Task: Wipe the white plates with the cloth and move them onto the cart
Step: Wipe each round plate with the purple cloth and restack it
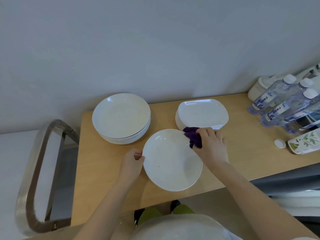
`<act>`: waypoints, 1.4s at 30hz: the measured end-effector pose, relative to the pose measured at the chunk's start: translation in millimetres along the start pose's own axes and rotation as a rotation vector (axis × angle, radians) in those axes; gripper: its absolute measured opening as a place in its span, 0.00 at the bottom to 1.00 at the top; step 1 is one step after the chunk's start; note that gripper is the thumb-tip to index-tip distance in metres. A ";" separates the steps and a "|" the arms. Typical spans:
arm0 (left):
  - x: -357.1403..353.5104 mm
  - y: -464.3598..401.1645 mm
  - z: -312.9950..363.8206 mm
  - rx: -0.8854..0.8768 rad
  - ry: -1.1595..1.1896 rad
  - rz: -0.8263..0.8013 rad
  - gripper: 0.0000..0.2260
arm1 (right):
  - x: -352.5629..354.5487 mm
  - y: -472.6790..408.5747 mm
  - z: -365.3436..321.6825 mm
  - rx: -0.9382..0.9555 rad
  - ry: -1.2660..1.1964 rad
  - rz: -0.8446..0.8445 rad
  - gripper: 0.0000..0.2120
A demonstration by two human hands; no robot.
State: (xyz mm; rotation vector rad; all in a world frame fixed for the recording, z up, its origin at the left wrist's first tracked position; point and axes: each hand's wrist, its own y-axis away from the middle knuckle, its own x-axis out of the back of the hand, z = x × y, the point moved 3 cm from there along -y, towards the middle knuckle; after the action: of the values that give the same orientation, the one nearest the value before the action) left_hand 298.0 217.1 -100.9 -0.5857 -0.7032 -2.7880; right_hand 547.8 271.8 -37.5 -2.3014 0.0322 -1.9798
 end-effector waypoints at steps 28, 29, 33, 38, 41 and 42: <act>7.6 -7.3 4.0 0.127 0.198 -0.162 0.11 | -59.0 58.4 -100.9 0.359 -0.267 -0.442 0.20; 6.7 -7.7 4.9 0.128 0.196 -0.150 0.12 | -57.6 60.5 -98.4 0.388 -0.220 -0.453 0.20; -0.5 -7.5 13.8 0.052 0.122 -0.082 0.18 | -49.5 64.2 -80.5 0.457 -0.048 -0.467 0.18; -5.5 -2.2 14.2 -0.022 0.096 -0.048 0.19 | -37.7 58.2 -48.8 0.490 0.211 -0.388 0.18; -5.6 -2.0 14.1 -0.038 0.044 -0.038 0.22 | -34.8 46.8 -30.0 0.381 0.341 -0.271 0.22; -5.8 -1.6 14.6 -0.042 0.046 -0.039 0.23 | -36.2 41.8 -26.1 0.345 0.360 -0.263 0.21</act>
State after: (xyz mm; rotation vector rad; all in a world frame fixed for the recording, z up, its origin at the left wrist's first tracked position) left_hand 307.5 226.2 -92.1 -0.5198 -0.6552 -2.8487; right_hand 518.7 231.5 -73.3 -1.7925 -0.5626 -2.2811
